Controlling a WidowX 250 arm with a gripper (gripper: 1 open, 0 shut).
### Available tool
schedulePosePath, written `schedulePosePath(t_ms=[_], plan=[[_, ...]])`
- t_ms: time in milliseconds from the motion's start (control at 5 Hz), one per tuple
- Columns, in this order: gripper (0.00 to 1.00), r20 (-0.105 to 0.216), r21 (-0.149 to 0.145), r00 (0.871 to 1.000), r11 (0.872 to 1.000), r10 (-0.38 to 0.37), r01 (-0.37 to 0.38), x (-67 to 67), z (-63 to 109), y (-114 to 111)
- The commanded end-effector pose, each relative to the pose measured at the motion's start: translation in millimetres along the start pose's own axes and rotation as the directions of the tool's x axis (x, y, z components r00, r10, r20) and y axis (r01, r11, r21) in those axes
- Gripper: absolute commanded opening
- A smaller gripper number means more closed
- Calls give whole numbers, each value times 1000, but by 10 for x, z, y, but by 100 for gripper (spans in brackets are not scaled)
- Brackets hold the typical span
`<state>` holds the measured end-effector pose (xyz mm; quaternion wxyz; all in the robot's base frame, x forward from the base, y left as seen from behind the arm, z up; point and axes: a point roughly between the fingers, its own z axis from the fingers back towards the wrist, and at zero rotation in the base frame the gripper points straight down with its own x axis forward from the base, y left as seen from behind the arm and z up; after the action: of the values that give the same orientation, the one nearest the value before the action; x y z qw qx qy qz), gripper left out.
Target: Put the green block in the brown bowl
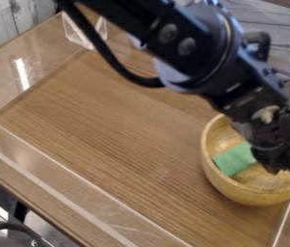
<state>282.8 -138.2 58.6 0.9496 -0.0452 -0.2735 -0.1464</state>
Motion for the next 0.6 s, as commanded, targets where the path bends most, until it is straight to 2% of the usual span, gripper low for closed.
schedulePosePath(t_ms=[0,200,400], plan=[[0,66,-2,998,1000,8,-8,294,116,-14],[0,73,-43,996,998,-50,53,259,48,-116],[0,82,-84,991,990,-106,112,216,8,-143]])
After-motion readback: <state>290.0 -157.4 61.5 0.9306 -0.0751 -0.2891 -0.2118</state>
